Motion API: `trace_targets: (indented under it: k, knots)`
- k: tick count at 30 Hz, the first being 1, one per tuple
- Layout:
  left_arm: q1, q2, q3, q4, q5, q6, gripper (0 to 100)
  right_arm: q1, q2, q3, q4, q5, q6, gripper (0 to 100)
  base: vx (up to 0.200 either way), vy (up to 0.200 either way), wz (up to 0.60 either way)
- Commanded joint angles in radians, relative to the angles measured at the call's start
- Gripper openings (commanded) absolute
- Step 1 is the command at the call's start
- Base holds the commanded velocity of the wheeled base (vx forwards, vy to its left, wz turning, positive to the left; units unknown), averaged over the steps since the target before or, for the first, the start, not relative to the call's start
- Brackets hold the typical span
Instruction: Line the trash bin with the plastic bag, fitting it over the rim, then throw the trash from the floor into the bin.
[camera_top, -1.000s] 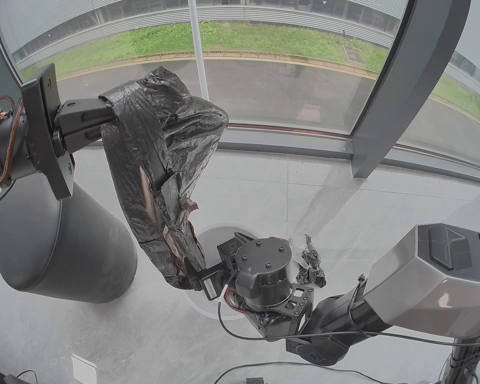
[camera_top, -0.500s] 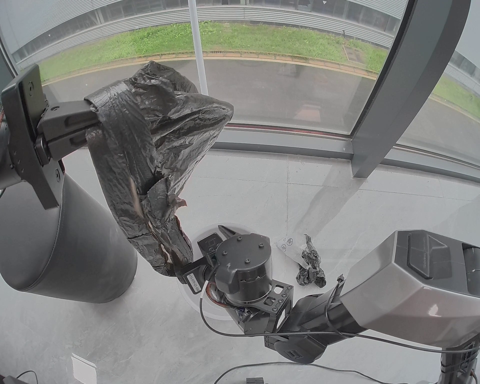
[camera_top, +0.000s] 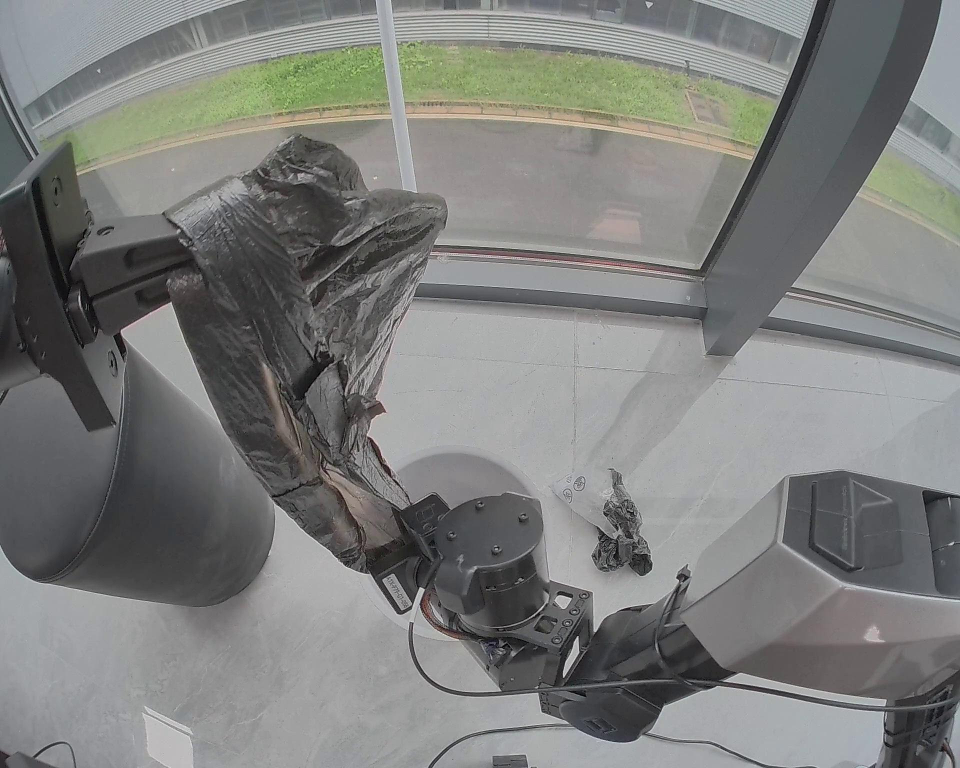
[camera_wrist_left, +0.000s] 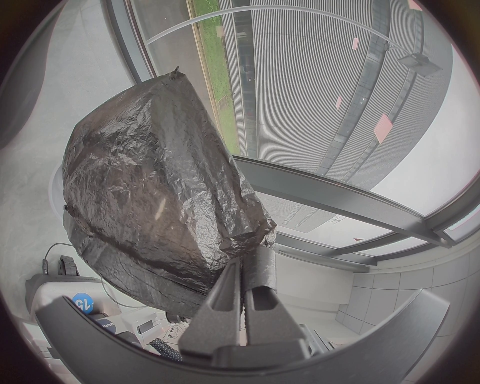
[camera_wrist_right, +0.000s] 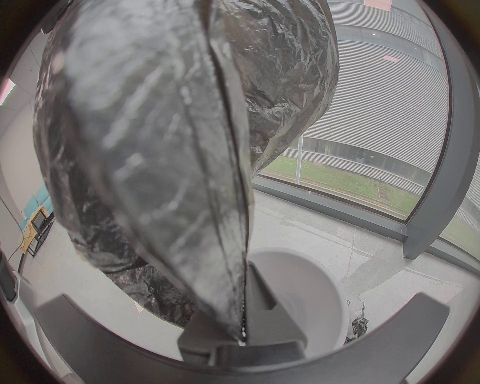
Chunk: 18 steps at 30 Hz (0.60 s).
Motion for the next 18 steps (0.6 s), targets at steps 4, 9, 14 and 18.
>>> trace_targets:
  k: [4, 9, 14, 18]
  knots:
    - [0.075, -0.001, 0.112, -0.010, -0.003, 0.019, 0, 0.017, -0.192, 0.240, 0.013, 0.018, 0.023, 0, 0.000, 0.000, 0.00]
    - [0.092, 0.002, 0.212, -0.010, -0.003, 0.090, 0, -0.027, -0.306, 0.372, 0.056, 0.130, 0.033, 0, 0.000, 0.000, 0.00]
    - [0.092, 0.010, 0.293, -0.010, -0.003, 0.148, 0, -0.035, -0.418, 0.473, 0.166, 0.320, 0.106, 0, 0.000, 0.000, 0.00]
    - [0.092, 0.016, 0.330, -0.010, -0.003, 0.170, 0, -0.081, -0.493, 0.487, 0.289, 0.472, 0.170, 0, 0.000, 0.000, 0.00]
